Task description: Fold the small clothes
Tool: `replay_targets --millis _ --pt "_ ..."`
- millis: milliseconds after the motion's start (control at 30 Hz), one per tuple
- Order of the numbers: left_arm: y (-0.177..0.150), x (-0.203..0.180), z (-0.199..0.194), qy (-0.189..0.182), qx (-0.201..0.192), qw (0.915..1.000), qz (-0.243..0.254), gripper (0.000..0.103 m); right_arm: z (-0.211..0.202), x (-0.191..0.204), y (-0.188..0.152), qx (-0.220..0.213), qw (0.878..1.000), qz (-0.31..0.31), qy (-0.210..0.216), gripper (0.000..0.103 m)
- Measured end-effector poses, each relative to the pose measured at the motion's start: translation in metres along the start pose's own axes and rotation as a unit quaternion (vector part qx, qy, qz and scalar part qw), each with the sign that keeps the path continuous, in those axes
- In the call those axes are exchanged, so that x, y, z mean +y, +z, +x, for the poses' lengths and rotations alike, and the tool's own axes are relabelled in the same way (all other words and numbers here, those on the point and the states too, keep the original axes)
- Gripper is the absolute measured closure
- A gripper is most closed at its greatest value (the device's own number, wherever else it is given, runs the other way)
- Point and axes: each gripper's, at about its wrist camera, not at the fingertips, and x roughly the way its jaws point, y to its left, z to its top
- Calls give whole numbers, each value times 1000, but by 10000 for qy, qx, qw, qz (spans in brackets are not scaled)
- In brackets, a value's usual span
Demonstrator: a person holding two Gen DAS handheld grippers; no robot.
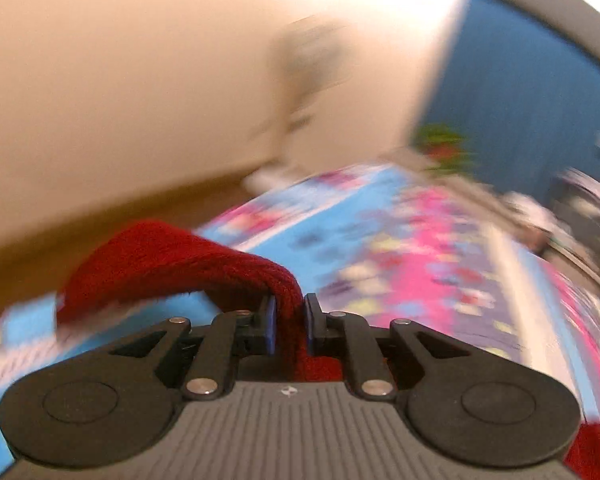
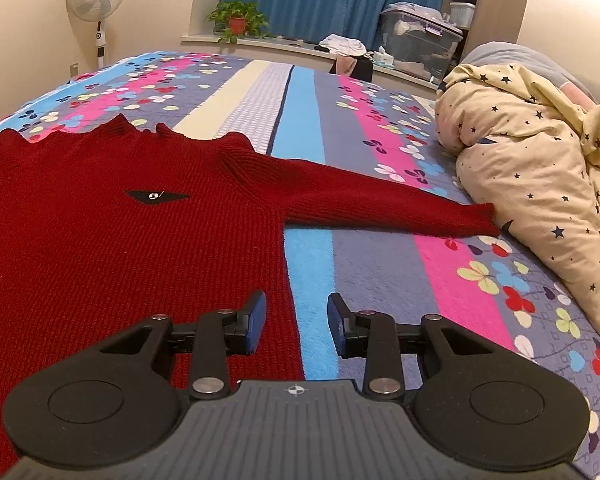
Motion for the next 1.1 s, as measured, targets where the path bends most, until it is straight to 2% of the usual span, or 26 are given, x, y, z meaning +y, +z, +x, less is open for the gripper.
replay_targets --millis 33,67,100,133,167,200,233,267,333,400,467,500,600,700,733,767,800,833,867,967,1033,1100 --pt "-4 -25 -13 -358 -163 9984 410 89 0 1 0 0 10000 -19 10 68" --pt "-13 -51 -26 -761 -256 9931 855 90 0 2 0 -1 10000 -38 15 68" --pt "-27 -81 -39 -1321 -170 9812 1398 91 1 3 0 1 10000 -59 20 68" --pt "-42 -104 -45 -1826 125 9662 1814 90 1 4 1 5 10000 -80 23 68" --pt "-62 -128 -49 -2356 576 9439 2240 87 2 5 1 13 9999 -97 25 68" --pt "-82 -147 -54 -2714 900 9222 2602 86 2 5 1 21 9999 -111 25 68" --pt "-104 -165 -63 -2877 1031 9024 3038 82 2 6 1 28 9999 -125 22 68" --pt "-120 -176 -72 -2885 985 8901 3387 78 2 6 0 31 9999 -136 20 68" --pt "-137 -189 -87 -2972 998 8752 3685 77 2 6 0 38 9999 -146 4 68" --pt "-136 -189 -95 -3042 1173 8744 3594 73 2 6 0 41 9999 -91 -11 68" --pt "-128 -182 -104 -2973 1215 8813 3466 66 2 3 0 59 10000 -13 -20 68" --pt "-122 -178 -108 -2862 1242 8877 3386 65 3 2 0 66 10000 14 -24 68" --pt "-101 -154 -122 -2369 1559 9138 2908 64 2 1 0 62 10000 54 -3 68" --pt "-84 -132 -131 -1988 1785 9298 2531 62 -1 2 0 -10 10000 42 28 68" --pt "-81 -124 -135 -1907 1804 9334 2448 62 -4 2 1 -55 10000 46 36 70" --pt "-78 -115 -140 -1862 1784 9366 2372 61 -8 3 1 -148 9999 61 47 79" --pt "-81 -108 -141 -1812 1752 9408 2268 61 -12 3 1 -217 9997 84 70 84" --pt "-83 -100 -143 -1769 1750 9436 2185 61 -15 3 1 -267 9995 116 90 89" --pt "-88 -92 -143 -1700 1784 9453 2137 61 -19 3 1 -317 9993 154 105 89" --pt "-104 -87 -126 -1061 2040 9443 2354 61 -25 3 1 -363 9986 307 238 89" --pt "-101 -84 -119 -992 1990 9488 2242 61 -24 0 2 -226 9970 586 442 89" --pt "-93 -80 -109 -952 2017 9549 1960 61 -16 -4 3 44 9905 1149 753 86"
